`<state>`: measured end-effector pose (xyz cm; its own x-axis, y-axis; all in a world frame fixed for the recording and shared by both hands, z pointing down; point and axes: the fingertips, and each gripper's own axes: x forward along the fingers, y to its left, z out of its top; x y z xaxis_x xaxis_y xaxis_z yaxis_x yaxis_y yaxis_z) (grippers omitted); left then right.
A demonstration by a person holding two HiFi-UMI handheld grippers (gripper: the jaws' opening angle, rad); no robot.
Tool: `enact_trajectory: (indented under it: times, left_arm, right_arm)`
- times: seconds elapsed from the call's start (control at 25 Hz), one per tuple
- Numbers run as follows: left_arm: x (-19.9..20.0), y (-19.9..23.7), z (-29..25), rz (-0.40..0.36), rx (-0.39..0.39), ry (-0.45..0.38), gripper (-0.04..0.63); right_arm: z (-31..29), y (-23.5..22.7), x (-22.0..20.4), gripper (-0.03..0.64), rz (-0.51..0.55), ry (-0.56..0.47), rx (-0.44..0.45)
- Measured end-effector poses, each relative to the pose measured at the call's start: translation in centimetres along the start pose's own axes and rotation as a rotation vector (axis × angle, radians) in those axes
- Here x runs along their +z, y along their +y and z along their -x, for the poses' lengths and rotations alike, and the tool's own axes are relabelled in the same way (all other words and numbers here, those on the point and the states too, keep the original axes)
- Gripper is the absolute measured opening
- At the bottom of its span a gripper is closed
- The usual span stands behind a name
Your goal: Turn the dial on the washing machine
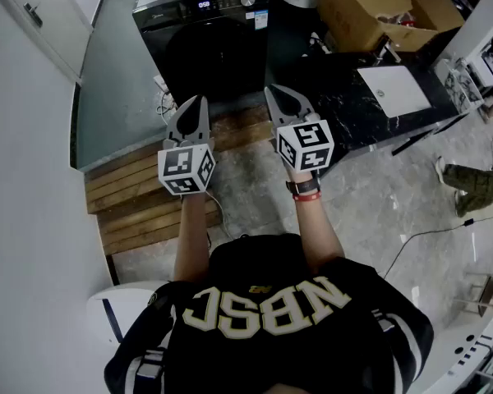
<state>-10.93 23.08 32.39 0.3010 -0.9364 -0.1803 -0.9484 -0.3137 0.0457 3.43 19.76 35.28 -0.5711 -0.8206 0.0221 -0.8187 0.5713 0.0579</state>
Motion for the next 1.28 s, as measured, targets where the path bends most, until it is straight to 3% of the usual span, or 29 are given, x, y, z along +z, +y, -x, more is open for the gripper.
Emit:
enact_trajectory:
  times: [0.36, 0.64, 0.92, 1.28]
  left_arm:
    - [-1.9, 2.0, 0.9, 0.024, -0.020, 0.025, 0.014]
    - [-3.4, 2.8, -2.2, 0.045, -0.035, 0.036, 0.014]
    - [-5.4, 4.8, -10.0, 0.027, -0.027, 0.046, 0.014]
    - [-6.3, 7.8, -23.1, 0.027, 0.002, 0.058, 0.014]
  right_arm:
    - [-1.2, 2.2, -0.8, 0.015, 0.006, 0.007, -0.003]
    - [-4.1, 0.6, -2.3, 0.023, 0.007, 0.040, -0.003]
    - [-11.3, -3.9, -3.3, 0.031, 0.000, 0.043, 0.040]
    - [-22.7, -11.4, -1.5, 0.035, 0.001, 0.027, 0.102]
